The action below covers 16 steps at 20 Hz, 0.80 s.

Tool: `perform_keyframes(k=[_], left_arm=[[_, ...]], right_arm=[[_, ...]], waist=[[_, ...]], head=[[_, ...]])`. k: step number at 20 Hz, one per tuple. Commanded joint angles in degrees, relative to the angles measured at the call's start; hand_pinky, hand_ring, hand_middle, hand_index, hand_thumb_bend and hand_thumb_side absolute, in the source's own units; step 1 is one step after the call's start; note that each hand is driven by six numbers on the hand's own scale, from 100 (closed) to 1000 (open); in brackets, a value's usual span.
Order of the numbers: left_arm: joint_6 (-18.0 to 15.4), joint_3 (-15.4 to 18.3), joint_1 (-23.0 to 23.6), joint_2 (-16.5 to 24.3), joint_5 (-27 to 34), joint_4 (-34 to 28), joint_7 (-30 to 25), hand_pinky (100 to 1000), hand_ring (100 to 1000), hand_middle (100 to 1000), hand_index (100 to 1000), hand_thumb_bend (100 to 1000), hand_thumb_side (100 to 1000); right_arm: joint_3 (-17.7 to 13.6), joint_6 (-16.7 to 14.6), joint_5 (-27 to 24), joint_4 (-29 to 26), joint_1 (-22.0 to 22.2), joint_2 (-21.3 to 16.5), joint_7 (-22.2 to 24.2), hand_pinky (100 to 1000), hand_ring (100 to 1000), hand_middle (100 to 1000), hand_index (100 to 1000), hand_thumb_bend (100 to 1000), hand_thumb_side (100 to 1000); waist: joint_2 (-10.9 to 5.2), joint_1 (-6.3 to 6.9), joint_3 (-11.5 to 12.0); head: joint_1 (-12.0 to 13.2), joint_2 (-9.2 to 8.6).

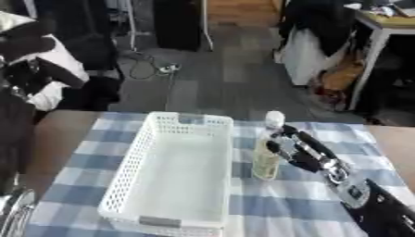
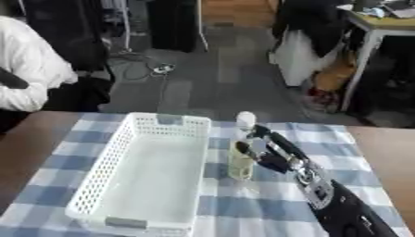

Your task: Pick up objects on the table and place them in the box.

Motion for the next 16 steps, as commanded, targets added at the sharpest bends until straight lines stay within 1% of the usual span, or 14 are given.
perform_keyframes(k=[1, 11, 16], left_arm=[[-0.2, 0.1, -1.3, 0.4, 0.4, -1.1, -0.2, 515, 462, 810, 755, 267, 972], [-0.2, -0.1, -2.3, 0.2, 0.5, -1.3, -0.4, 516, 463, 810, 755, 267, 972], [-0.2, -0.3, -3.1, 0.0, 0.6, -1.4, -0.5, 517, 465, 810, 755, 266, 973]], right_arm=[[-0.7, 0.5, 0.3, -1.4, -1.7, -1.9, -0.3, 1000, 851, 920, 1000, 488, 1000], [-0.9, 2.3, -0.3, -2.0, -2.5, -2.6, -0.8, 997, 843, 905, 1000, 471, 1000], [-0.7, 2.9, -1.7, -2.7, -2.4, -2.9, -0.4, 971, 824, 886, 1000, 456, 1000]], waist=[[-0.58, -0.05, 0.2], [0.26, -1.15, 1.7], [0.51, -1.79, 2.5]], head=[[0.2, -0.90], [0.0, -2.34], [0.1, -2.80]])
